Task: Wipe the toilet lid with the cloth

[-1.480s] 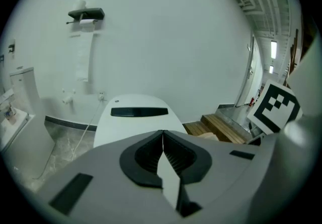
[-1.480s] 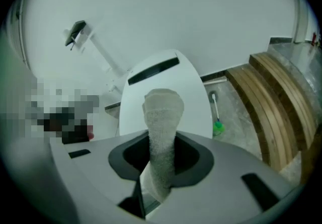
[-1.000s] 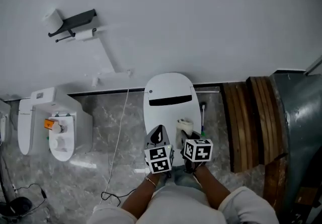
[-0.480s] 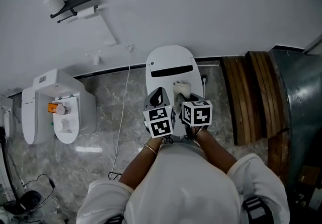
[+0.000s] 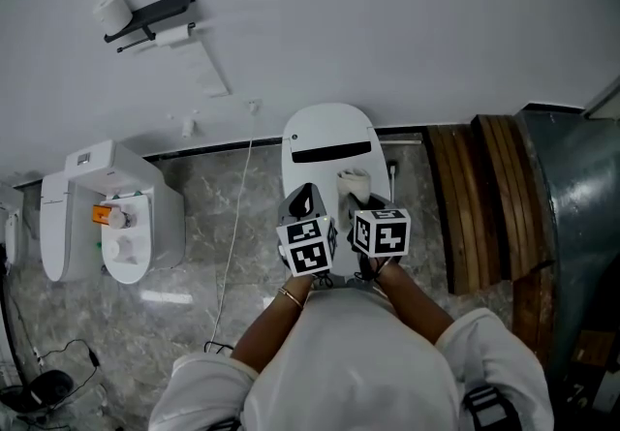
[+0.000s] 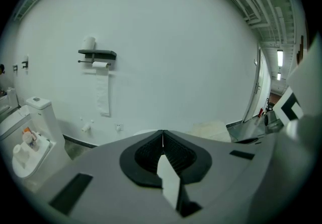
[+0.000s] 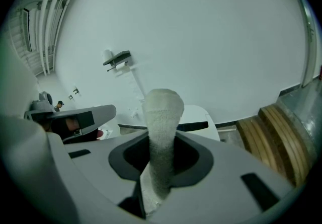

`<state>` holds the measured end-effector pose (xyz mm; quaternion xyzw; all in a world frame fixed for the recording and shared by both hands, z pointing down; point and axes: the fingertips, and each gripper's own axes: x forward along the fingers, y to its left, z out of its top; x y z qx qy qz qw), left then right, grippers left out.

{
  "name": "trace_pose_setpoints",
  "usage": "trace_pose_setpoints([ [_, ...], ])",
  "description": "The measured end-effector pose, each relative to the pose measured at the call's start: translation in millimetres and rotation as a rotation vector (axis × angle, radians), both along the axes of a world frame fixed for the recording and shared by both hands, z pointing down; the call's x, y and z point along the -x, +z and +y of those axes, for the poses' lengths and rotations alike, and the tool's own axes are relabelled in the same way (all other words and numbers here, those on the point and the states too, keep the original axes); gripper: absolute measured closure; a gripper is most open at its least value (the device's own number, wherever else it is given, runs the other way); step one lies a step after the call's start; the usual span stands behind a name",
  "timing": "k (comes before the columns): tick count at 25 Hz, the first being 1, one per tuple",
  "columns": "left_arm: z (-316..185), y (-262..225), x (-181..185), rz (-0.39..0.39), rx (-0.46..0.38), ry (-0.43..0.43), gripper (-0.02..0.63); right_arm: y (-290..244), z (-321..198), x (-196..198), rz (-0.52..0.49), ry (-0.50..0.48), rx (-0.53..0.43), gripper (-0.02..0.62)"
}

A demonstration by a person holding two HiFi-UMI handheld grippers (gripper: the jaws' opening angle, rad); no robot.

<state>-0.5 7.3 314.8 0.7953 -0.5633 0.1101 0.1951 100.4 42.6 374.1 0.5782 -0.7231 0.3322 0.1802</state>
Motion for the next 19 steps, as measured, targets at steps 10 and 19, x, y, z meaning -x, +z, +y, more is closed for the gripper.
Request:
trace_pose_setpoints([
  [10,-3,-7,1,0.033,0.004,-0.025,0.591,-5,-6,-12,-0.006,0.015,-0.013,0.509],
  [19,2,-7,5,0.046,0.02,-0.043,0.591,-6,-2,-12,-0.002,0.008,-0.011,0.509],
])
